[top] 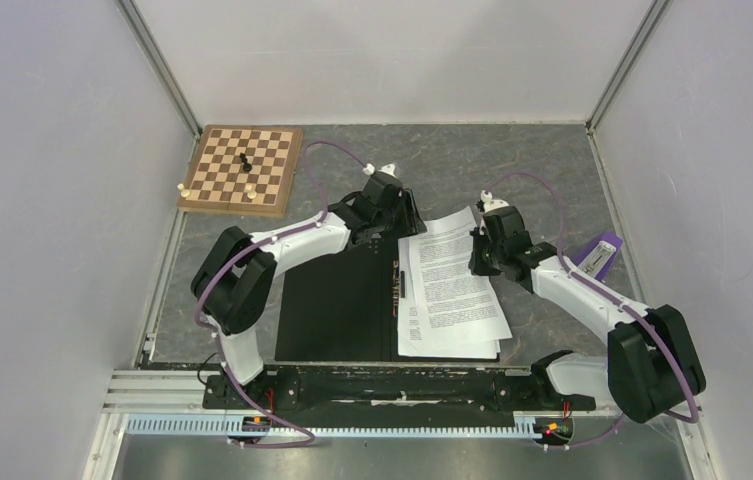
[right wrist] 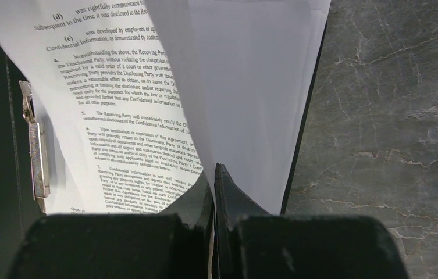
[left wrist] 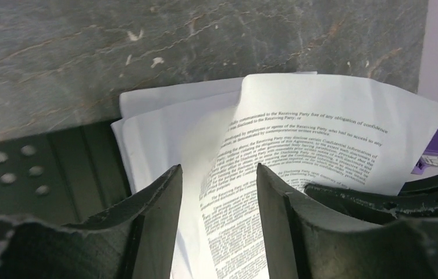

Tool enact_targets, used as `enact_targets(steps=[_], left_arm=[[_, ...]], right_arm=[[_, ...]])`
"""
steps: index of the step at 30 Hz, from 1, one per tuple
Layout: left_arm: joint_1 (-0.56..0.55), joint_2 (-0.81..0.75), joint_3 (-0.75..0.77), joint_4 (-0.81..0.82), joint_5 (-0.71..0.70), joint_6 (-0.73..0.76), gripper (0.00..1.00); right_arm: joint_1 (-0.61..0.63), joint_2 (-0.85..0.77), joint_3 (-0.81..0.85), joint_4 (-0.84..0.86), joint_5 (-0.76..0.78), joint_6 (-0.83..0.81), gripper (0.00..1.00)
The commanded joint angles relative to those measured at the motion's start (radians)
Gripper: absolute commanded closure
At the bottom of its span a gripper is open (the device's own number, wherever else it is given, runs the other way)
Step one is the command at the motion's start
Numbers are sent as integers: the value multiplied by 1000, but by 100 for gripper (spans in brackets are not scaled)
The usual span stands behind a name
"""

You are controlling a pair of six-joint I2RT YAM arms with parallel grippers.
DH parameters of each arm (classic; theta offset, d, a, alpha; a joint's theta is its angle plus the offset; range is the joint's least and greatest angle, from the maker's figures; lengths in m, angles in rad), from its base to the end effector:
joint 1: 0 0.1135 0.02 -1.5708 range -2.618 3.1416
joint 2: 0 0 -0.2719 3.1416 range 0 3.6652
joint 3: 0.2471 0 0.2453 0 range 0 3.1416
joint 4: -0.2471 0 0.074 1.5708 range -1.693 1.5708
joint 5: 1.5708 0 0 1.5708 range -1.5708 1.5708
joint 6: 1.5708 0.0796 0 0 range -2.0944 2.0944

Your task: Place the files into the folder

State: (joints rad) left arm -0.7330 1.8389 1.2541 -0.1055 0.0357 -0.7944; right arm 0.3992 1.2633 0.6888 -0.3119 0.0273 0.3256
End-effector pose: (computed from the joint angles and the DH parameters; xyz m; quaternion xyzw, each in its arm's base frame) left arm 0.3265 -0.2978 0.1966 -0.0202 0.9043 -0.3064 0.2966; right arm 0.2469 0.1018 0.1748 -0.0301 0.9415 0.1069 0.3183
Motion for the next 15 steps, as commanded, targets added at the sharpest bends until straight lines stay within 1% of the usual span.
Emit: enact_targets(steps=[1,4,5,8,10,15], left_arm=[[14,-126,10,-126,-104,57,42],[28,-172,-27,-168,-125,73,32],[33,-179,-33,-181,-127,80,31],[39,-208,-60,-212,-140,84,30],[39,-232,-102,-208,-132,63,31],[39,-270,-218,-158,-99,19,37]], right_arm=[[-3,-7,-14,36,-20,29,100],[-3,-2,-23,37,-16,43,100],[-4,2,-27,38,-13,44,100],[-4,11,-38,44,-24,54,100],[-4,4,-53,61,-69,68,100],[-3,-1,-65,88,-123,71,100]])
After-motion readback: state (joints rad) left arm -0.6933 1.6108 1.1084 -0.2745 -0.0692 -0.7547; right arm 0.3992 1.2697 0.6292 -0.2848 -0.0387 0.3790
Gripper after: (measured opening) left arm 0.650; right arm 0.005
